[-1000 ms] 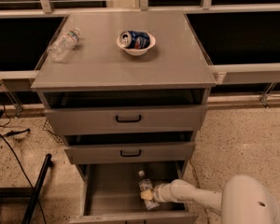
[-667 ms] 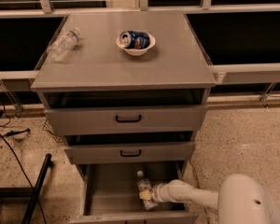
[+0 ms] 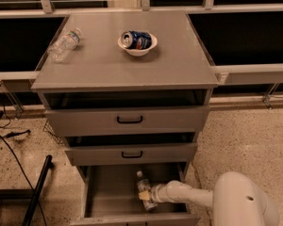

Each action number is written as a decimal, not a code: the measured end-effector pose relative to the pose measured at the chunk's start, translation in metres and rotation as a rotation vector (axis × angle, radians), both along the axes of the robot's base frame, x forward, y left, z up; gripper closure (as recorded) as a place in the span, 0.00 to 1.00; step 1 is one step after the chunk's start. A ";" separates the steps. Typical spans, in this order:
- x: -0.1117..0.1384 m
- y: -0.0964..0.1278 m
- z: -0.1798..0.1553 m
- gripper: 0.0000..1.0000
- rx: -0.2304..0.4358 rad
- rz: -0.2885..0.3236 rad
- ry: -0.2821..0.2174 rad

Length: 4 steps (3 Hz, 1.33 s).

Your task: Place blue plastic bottle into bottom drawer

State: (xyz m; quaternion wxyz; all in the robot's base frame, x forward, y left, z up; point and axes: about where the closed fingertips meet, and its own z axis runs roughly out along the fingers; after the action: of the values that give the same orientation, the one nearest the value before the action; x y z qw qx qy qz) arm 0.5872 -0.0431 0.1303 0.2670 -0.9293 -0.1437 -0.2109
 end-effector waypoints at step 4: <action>0.004 0.005 -0.006 1.00 -0.070 0.018 -0.018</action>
Offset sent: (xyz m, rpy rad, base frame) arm 0.0070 0.0051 -0.0079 -0.1004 -0.0408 0.0120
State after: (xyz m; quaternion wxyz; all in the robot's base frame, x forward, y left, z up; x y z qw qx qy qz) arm 0.5914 -0.0376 0.1241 0.2346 -0.9348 -0.1618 -0.2119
